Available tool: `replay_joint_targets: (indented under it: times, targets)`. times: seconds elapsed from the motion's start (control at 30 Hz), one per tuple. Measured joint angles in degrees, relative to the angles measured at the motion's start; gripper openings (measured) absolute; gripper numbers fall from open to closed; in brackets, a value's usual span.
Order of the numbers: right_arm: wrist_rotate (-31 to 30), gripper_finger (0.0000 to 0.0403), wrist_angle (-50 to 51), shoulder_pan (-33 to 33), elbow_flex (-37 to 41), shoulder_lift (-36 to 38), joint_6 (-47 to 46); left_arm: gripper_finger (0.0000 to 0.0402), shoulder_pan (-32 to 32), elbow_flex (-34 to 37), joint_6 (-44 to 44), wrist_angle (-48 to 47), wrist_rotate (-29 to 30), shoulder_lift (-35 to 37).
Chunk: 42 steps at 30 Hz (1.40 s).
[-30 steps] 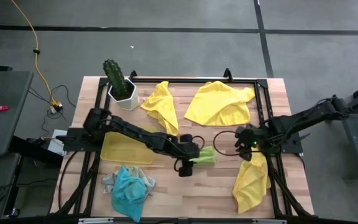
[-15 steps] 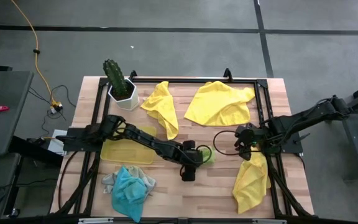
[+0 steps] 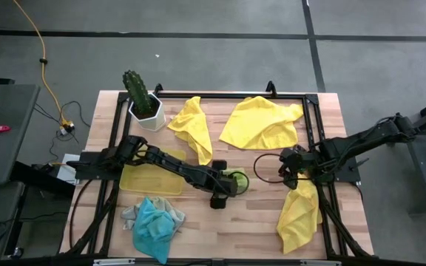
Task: Fold microfiber towels
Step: Put the green microfiber towel into the yellow bin
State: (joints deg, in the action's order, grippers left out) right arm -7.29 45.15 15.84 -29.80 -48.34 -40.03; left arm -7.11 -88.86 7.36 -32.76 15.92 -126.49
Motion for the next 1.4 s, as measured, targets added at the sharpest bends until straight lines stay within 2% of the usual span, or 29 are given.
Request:
replay_joint_targets:
  times: [0.13, 0.23, 0.47, 0.57, 0.83, 1.0, 1.13, 1.4]
  targets:
    - [-1.8, 0.021, -0.1, 0.0, 0.0, 0.0, 0.0, 0.0006, 1.2, 0.7, 1.5, -5.4, -5.3, 4.2]
    - [-3.2, 0.021, -0.2, 0.0, 0.0, 0.0, -0.1, 0.0004, 2.4, 0.6, 1.3, -8.2, -6.7, 11.0]
    - [-4.2, 0.021, -0.9, 0.0, 0.0, 0.0, -1.9, 0.0002, 5.0, 2.3, -5.7, -17.5, -4.4, 28.7]
    - [-4.6, 0.021, -0.9, 0.0, 0.0, 0.0, -3.0, 0.0001, 5.8, 4.1, -10.2, -25.7, -2.9, 35.7]
    - [-5.8, 0.021, -2.5, 0.0, 0.0, 0.0, -6.5, 0.0001, 6.1, 16.2, -12.1, -37.4, -2.3, 50.4]
    - [-6.3, 0.021, -3.0, 0.0, 0.0, 0.0, -9.1, 0.0, 4.7, 26.4, -12.5, -36.3, 0.8, 57.9]
    - [-7.1, 0.021, -3.1, -0.1, 0.0, 0.0, -11.4, 0.0, 4.6, 33.7, -13.0, -32.4, 2.3, 60.6]
    - [-8.7, 0.021, -3.2, -0.1, 0.0, 0.0, -15.7, 0.0, 4.3, 43.3, -14.9, -19.0, 3.9, 59.4]
